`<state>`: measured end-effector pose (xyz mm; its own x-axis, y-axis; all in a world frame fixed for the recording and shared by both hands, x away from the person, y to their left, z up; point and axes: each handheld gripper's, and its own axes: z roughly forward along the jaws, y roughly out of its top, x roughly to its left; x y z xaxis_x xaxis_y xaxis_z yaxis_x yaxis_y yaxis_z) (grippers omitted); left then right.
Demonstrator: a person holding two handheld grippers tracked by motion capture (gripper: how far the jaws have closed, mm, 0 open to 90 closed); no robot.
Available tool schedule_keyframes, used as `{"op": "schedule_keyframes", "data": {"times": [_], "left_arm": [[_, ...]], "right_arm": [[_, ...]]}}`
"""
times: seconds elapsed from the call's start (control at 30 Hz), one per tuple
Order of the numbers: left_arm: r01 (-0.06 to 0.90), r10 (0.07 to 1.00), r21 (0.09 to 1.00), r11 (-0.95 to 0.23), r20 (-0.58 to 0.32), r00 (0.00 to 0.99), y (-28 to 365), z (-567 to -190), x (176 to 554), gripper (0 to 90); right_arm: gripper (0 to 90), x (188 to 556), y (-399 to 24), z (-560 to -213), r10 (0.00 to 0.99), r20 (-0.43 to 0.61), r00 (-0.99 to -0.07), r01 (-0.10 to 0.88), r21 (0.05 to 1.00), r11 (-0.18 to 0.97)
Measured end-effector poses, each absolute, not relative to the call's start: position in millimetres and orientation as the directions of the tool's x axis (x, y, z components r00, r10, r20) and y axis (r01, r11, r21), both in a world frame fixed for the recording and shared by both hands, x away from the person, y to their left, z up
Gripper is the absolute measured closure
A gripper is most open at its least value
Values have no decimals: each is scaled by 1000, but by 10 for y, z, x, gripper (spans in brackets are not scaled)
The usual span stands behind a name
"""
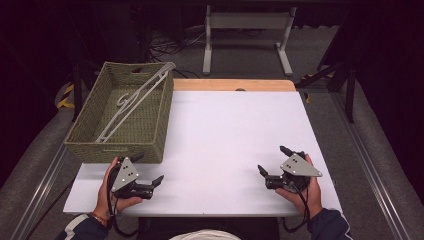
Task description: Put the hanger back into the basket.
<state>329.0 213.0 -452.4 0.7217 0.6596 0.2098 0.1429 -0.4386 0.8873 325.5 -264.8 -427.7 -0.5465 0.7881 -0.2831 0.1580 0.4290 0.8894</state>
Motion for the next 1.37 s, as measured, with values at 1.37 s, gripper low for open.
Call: {"op": "schedule_keyframes", "data": {"times": [1.37], "left_arm": [[168,654,884,-437,184,733,2112,-4568,3326,51]], "right_arm": [[79,3248,-2631,-4302,776,-310,-549,163,871,463]]}}
